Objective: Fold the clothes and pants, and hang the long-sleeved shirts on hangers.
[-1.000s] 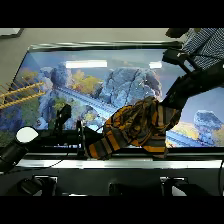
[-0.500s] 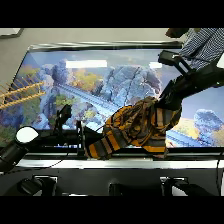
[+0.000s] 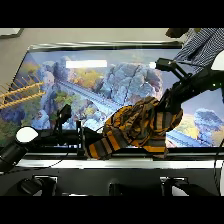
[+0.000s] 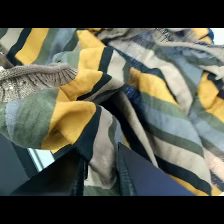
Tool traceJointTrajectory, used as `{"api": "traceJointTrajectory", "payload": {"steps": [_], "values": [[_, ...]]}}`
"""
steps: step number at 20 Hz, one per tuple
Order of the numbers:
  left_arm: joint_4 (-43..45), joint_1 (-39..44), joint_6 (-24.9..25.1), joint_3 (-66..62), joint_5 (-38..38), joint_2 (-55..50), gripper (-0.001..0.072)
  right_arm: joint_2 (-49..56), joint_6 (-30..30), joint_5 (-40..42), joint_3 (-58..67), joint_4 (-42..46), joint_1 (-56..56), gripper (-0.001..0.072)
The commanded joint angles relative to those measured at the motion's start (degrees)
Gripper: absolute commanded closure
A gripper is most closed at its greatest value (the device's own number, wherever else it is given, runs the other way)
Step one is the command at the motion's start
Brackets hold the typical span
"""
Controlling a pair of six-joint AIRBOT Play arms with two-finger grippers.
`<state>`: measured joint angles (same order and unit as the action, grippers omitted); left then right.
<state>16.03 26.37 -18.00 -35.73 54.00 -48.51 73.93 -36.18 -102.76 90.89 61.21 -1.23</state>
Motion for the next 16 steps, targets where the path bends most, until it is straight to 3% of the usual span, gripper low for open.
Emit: {"api": "traceJointTrajectory", "payload": {"steps": [1, 2, 4, 5, 6, 8, 15, 16], "values": [[-0.1, 0.0, 0.0, -0.1, -0.1, 0.0, 0.0684, -0.4, -0.2, -1.6, -0.1, -0.6, 0.0, 0.0691], [-0.1, 0.0, 0.0, -0.1, -0.1, 0.0, 0.0658, -0.7, -0.2, -1.6, -0.1, -0.6, 0.0, 0.0692], [-0.1, 0.0, -0.1, -0.1, -0.1, 0.0, 0.0487, -1.7, -0.2, -1.6, -0.1, -0.5, 0.0, 0.0694], [-0.1, 0.0, -1.1, -0.1, -0.1, 0.0, 0.0437, -2.5, -0.2, -1.5, -0.2, -0.5, 0.0, 0.0695], [-0.1, 0.0, -2.5, -0.1, -0.1, 0.0, 0.0431, -3.4, -0.2, -1.0, -0.1, -0.4, 0.0, 0.0695], [0.0, -0.4, -4.4, 0.0, -0.3, 0.0, 0.0307, -5.4, -0.2, -0.8, -0.2, 0.5, 0.0, 0.0695], [0.1, -6.9, -16.1, 0.0, -1.4, 0.1, 0.0292, -11.9, -0.2, -0.8, -0.2, 3.1, 0.0, 0.0696], [0.0, -8.0, -19.2, 0.0, -1.6, 0.1, 0.0182, -12.4, -0.3, -0.8, -0.2, 3.1, 0.0, 0.0696]]}}
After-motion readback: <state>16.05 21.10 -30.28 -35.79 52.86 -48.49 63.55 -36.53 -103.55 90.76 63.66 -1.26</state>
